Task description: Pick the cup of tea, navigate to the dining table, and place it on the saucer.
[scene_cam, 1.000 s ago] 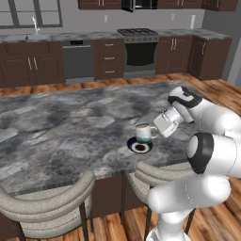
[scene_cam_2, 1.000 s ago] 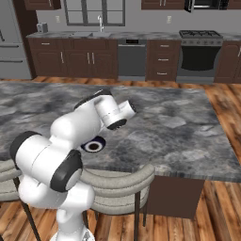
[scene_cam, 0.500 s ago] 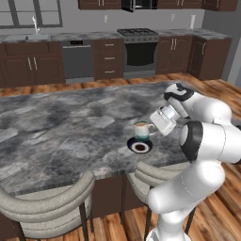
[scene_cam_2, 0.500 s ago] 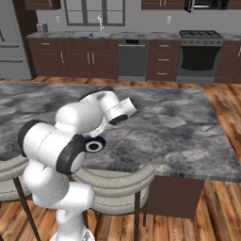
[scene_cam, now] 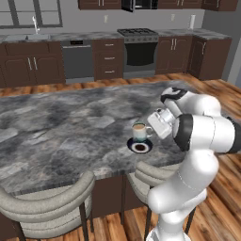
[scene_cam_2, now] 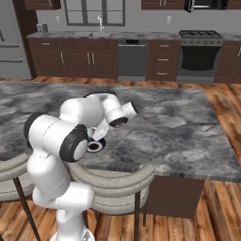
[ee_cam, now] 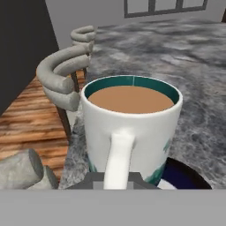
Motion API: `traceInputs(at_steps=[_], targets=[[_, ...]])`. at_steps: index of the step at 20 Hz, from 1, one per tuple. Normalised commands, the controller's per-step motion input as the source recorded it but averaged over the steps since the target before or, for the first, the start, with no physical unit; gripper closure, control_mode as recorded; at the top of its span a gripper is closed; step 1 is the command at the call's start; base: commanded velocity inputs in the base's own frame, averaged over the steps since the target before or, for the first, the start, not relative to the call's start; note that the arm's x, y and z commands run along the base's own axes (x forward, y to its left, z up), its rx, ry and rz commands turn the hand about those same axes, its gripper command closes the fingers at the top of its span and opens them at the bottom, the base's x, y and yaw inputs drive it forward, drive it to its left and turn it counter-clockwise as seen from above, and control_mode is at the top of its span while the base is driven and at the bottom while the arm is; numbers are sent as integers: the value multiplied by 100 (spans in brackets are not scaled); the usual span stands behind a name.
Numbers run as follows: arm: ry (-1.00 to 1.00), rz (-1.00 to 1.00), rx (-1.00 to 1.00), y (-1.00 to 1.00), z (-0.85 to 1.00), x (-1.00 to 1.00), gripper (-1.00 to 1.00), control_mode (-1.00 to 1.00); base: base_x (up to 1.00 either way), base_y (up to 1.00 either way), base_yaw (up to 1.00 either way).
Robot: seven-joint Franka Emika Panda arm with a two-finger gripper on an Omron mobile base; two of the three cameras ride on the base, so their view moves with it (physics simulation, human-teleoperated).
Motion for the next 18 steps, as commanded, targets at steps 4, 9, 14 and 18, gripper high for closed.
traceInputs(at_steps=[4, 9, 14, 18], targets=[[3, 1, 0, 0, -78, 31, 100, -100, 0, 0, 0], [-1, 1, 0, 0, -22, 9, 100, -100, 0, 0, 0], [0, 0, 1, 0, 2, 30, 100, -100, 0, 0, 0], [0, 0, 0, 0, -8, 28, 100, -100, 0, 0, 0]])
